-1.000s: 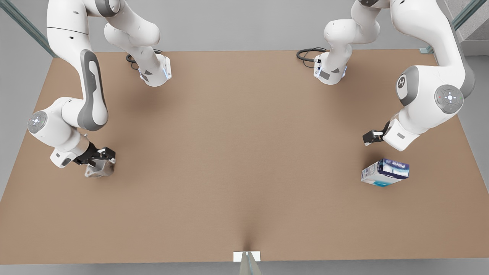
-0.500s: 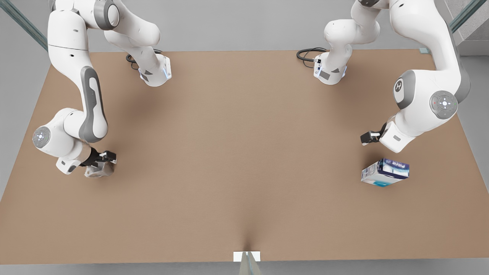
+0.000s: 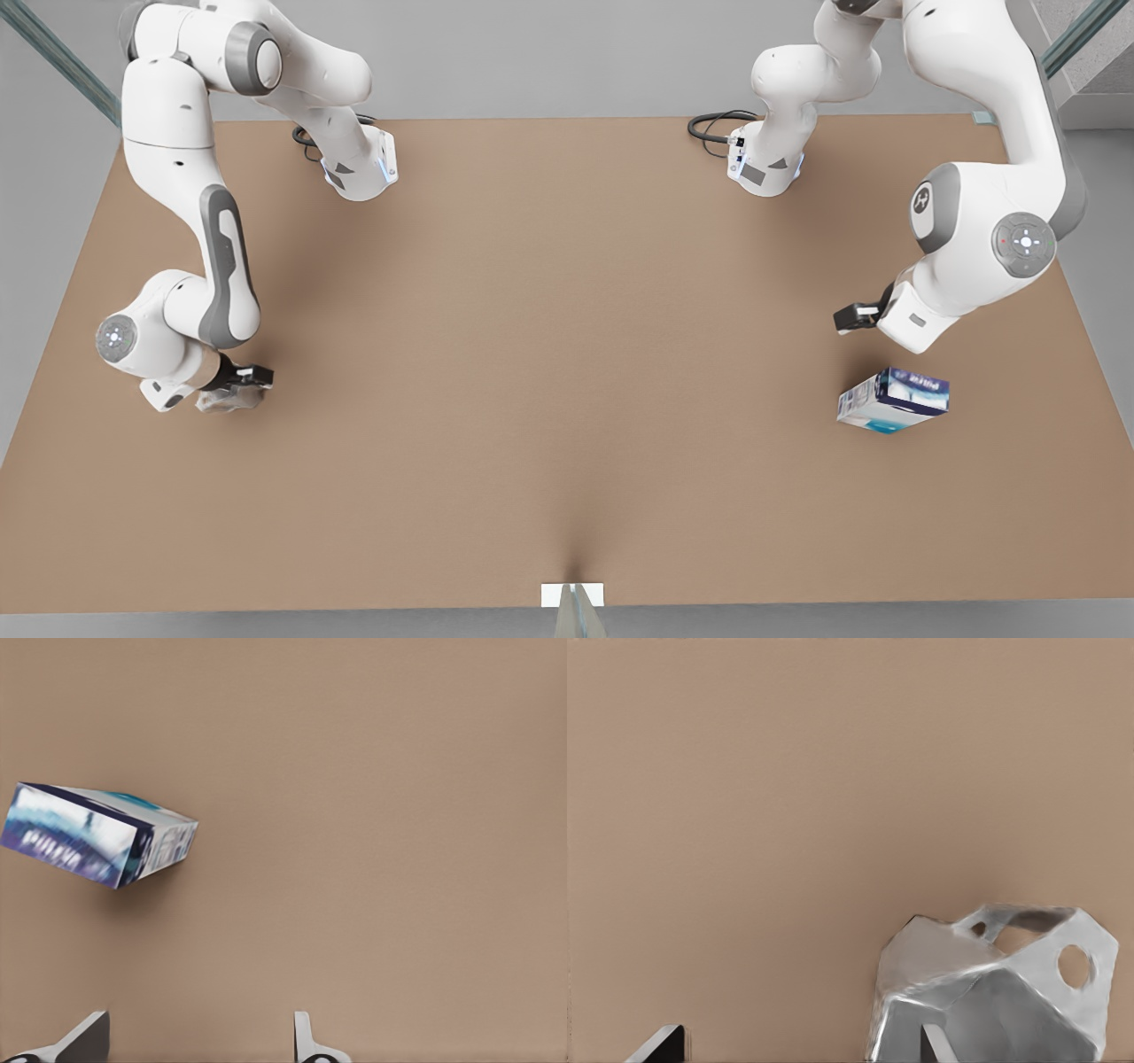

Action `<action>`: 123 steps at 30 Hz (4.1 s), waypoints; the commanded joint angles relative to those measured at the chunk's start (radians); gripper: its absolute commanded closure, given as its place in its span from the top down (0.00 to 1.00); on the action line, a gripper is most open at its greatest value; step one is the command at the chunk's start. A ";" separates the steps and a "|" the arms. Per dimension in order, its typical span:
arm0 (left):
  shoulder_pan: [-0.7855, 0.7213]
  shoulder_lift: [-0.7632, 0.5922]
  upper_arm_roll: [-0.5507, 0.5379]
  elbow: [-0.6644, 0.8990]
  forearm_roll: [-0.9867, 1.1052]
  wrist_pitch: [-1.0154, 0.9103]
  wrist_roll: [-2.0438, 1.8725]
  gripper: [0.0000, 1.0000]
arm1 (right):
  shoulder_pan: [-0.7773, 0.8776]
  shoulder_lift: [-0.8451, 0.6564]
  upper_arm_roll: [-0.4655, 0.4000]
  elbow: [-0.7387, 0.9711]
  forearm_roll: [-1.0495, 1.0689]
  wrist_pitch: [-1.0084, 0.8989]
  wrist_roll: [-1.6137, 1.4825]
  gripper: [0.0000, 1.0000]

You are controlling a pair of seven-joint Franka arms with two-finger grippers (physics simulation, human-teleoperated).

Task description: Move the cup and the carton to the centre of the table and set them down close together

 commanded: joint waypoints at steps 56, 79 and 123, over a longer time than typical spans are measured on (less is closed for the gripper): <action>0.002 -0.004 0.002 0.000 0.001 0.000 -0.009 1.00 | 0.072 0.051 -0.058 0.047 -0.085 -0.117 0.328 0.21; 0.028 0.243 0.202 0.060 -0.034 0.273 -0.779 1.00 | 0.346 0.216 0.180 0.607 -0.117 -0.362 0.867 0.21; 0.051 0.338 0.212 0.028 -0.072 0.331 -0.787 0.63 | 0.655 0.703 0.297 1.404 -0.192 -0.452 1.091 1.00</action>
